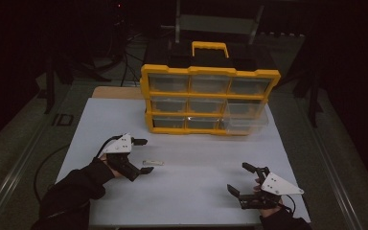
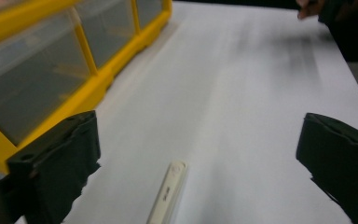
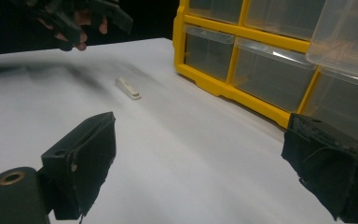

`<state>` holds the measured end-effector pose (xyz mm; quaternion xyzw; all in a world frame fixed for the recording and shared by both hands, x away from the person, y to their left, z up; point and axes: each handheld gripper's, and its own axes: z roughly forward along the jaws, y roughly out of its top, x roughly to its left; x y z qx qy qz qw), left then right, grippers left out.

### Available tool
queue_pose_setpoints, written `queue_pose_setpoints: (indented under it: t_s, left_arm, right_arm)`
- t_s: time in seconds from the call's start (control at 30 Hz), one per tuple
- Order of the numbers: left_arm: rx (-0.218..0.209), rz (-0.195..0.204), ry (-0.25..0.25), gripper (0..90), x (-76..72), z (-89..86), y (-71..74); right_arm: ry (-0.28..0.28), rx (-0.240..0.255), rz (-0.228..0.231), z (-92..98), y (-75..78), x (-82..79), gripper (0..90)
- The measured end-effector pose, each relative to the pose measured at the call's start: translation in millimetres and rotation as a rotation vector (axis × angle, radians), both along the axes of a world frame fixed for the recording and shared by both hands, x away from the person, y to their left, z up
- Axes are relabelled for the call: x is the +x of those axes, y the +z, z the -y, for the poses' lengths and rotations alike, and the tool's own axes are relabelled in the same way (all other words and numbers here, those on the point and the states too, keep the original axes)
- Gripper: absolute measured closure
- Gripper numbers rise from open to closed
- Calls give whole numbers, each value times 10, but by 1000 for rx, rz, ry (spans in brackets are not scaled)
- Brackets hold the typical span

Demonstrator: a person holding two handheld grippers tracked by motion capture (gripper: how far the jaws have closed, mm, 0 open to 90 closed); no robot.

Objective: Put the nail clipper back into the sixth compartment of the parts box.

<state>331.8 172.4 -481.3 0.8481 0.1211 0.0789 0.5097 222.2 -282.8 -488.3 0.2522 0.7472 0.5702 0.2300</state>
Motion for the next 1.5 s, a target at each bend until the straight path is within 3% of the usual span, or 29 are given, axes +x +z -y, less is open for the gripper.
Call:
queue_pose_setpoints:
  t_s: [0.13,0.23,0.4,0.63,0.8,1.0,1.17,1.33,1.5]
  left_arm:
    - [64,-8,5,22,48,-6,-94]
    - [84,-11,8,40,77,-15,-146]
    - [144,-4,-41,158,107,-15,-209]
    - [174,-30,-92,320,181,-48,-265]
    - [217,-7,-96,429,212,-43,-292]
    - [264,-25,-92,494,280,-35,-310]
    - [318,-27,-118,581,321,-2,-320]
    - [363,-46,-143,611,346,74,-328]
    - [387,-55,-173,675,361,133,-328]
  right_arm:
    - [1,-3,0,-5,-5,1,99]
    - [1,-6,-3,-6,-10,3,98]
    - [-1,-7,-6,-9,-17,7,98]
    - [-3,-8,-6,-8,-22,11,98]
    - [-5,-8,-10,-8,-26,13,98]
    - [-6,-8,-11,-8,-28,14,98]
    - [-6,-6,-13,-7,-31,15,99]
    - [-5,-4,-13,-1,-29,15,99]
    - [-5,-5,-12,-4,-26,11,99]
